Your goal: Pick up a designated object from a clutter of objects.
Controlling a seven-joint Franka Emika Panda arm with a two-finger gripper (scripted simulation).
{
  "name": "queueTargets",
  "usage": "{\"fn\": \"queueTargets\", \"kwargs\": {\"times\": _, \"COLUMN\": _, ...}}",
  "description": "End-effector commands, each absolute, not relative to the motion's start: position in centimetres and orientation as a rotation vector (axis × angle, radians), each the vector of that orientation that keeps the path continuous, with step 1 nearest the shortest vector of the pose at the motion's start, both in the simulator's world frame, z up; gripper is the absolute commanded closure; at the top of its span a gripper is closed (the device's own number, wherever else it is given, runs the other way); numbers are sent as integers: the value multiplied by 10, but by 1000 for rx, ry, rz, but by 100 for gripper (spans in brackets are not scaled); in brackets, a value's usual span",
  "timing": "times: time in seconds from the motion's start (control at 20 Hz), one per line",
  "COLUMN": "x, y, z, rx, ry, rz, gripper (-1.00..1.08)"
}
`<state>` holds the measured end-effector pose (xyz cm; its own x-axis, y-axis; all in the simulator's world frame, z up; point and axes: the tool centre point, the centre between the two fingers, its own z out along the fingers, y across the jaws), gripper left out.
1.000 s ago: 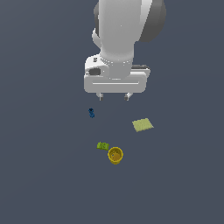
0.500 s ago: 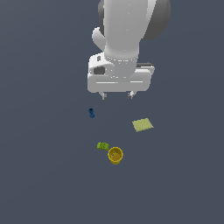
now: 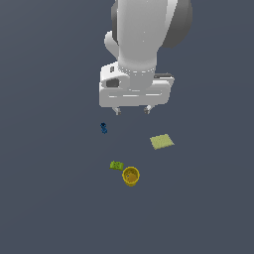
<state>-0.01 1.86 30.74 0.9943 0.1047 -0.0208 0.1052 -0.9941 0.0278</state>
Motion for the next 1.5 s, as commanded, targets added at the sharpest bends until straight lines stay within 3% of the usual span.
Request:
{"fn": "queueTargets", "kwargs": {"times": 0.0, "x": 2, "y": 17, "z": 303, "rx": 3104, "ry": 201, "rz": -31, "gripper": -92}}
{"fn": "queueTargets", "kwargs": {"times": 1.45, "x": 50, "y": -23, "z": 182, "rx": 2860, "ry": 1194, "rz": -52, "gripper": -92}}
